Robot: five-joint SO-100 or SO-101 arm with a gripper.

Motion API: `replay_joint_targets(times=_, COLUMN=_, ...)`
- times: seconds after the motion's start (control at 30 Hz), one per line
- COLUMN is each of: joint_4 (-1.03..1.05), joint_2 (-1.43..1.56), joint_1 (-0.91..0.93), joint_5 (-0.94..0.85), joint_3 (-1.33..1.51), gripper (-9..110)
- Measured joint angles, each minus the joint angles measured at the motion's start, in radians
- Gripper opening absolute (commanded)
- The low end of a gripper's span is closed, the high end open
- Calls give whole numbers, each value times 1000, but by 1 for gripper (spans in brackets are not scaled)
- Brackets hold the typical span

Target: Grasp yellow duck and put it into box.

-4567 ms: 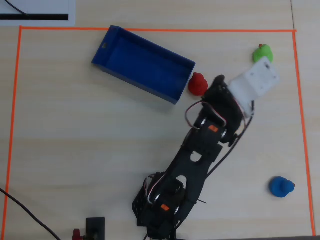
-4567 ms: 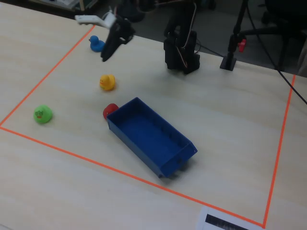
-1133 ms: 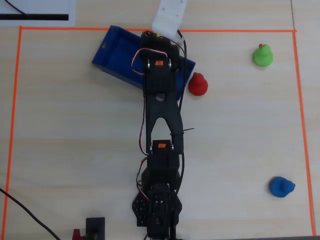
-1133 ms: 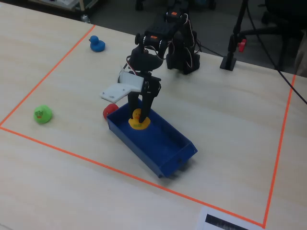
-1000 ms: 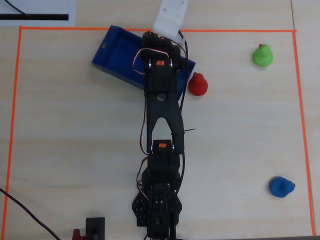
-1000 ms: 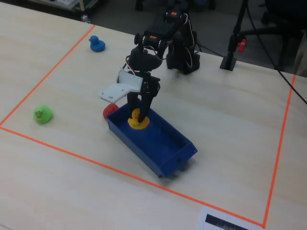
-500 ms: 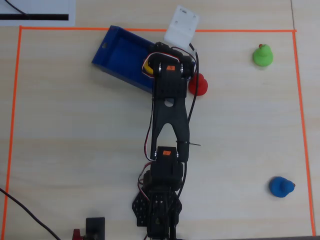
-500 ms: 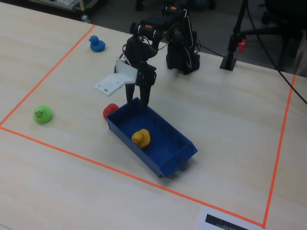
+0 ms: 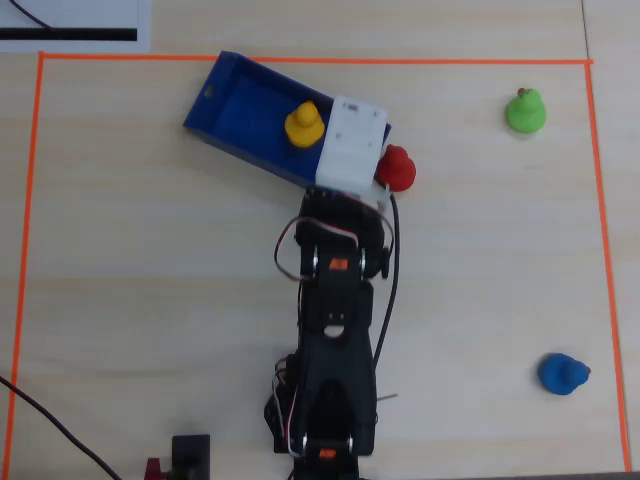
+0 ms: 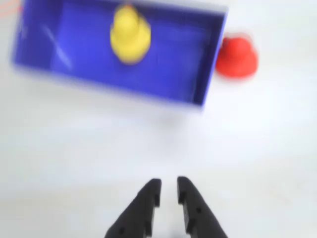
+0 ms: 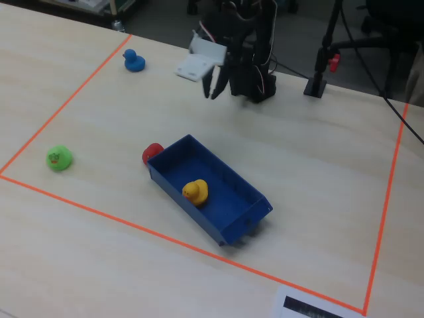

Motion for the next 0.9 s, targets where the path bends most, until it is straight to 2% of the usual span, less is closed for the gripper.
replay_joint_targets(times=0.2, joint_4=60, joint_2=531, joint_1=-95, joint_5=-132, joint_3=558, gripper=0)
replay_joint_targets(times=0.37, joint_4=35, joint_2=765, joint_1=-140, joint_5=-278, joint_3=856, gripper=0)
replay_joint_targets(times=0.9, joint_4=-25, joint_2=902, joint_1=-167, joint_5=-295, joint_3=1075, gripper=1)
